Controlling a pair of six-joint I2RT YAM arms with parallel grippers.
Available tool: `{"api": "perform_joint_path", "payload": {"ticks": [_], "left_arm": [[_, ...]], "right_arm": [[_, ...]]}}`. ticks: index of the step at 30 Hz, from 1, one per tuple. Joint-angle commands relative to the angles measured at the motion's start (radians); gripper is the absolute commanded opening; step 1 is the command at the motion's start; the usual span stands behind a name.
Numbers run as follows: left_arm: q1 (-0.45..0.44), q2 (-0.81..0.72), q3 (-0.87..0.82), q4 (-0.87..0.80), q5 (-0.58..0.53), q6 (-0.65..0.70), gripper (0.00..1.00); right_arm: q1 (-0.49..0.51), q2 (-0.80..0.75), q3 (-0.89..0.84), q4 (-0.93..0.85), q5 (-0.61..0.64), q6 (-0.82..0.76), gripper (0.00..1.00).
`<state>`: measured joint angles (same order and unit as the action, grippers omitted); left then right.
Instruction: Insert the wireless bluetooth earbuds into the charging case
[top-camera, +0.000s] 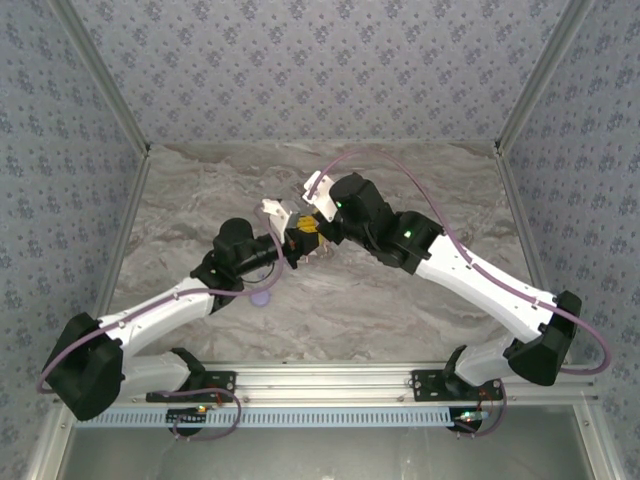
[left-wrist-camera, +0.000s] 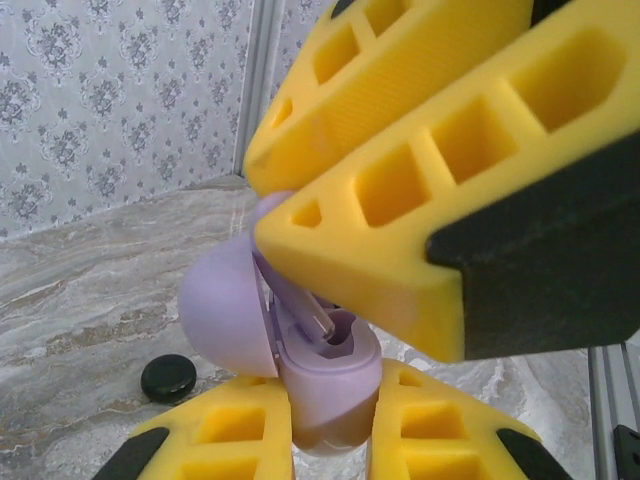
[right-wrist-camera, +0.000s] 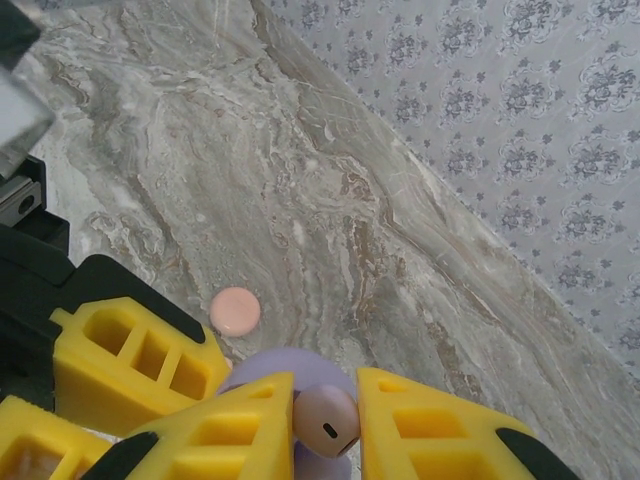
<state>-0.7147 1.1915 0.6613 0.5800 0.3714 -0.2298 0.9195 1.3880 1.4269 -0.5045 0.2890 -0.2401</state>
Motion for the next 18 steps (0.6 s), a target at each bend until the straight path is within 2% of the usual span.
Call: {"api": "perform_joint_path", "payload": {"ticks": [1,18], "left_arm": [[-0.001,0.002,0.04,0.046,0.033,-0.014,0.0],[0.003,0.014,0.041,0.055,0.031,-0.028,0.0]], "right_arm": [[-0.01,-0.025,-0.013,0.036,-0.023,-0.022,0.23],[-0.027,-0.063,-0.059,0.038,-0.066,-0.035,0.23]]}}
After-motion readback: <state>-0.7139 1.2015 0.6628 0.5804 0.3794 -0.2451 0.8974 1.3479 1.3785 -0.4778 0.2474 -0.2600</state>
